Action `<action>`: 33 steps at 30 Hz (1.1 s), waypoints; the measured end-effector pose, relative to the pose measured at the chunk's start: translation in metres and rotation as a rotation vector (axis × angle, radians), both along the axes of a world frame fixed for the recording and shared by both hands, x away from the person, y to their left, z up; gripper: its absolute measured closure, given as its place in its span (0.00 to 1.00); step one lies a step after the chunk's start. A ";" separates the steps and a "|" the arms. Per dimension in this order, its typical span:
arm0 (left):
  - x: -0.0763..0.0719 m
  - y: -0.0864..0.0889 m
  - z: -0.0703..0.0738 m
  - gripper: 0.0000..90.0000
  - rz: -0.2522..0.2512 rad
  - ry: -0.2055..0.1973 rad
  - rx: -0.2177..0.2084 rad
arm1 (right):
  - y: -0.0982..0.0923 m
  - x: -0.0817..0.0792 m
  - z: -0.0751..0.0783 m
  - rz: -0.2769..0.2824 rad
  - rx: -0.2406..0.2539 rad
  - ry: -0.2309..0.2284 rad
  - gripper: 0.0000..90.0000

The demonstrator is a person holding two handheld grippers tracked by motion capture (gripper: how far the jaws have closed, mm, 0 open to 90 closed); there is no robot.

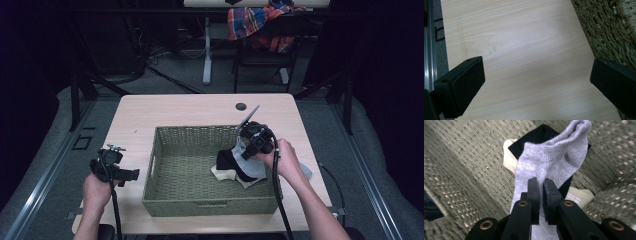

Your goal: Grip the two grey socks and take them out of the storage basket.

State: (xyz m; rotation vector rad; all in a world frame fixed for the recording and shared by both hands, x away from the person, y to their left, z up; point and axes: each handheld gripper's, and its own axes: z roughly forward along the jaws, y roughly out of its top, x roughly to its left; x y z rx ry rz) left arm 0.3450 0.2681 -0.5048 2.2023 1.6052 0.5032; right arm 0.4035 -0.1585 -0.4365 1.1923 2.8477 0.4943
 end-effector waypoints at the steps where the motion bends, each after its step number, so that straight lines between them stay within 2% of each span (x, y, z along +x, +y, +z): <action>1: 0.000 0.000 0.000 0.00 0.000 0.000 0.000 | -0.002 -0.002 0.007 0.007 0.004 -0.015 0.95; 4: 0.000 0.000 0.000 0.00 -0.002 0.001 0.001 | -0.004 -0.004 0.014 0.014 0.006 -0.029 0.95; 5: 0.000 -0.001 0.000 0.00 -0.002 0.000 0.001 | -0.005 -0.006 0.019 0.007 0.021 -0.037 0.95; 19: 0.000 0.000 0.000 0.00 -0.001 0.000 -0.001 | -0.022 -0.014 0.047 -0.004 0.071 -0.088 0.95; 25: 0.000 0.000 0.000 0.00 -0.001 0.000 -0.002 | -0.030 -0.016 0.056 -0.014 0.082 -0.106 0.95; 31: 0.000 0.000 0.000 0.00 -0.001 -0.001 -0.002 | -0.043 -0.018 0.062 -0.048 0.101 -0.124 0.95; 33: 0.000 0.000 0.000 0.00 0.000 -0.002 -0.001 | -0.048 -0.018 0.065 -0.059 0.094 -0.123 0.95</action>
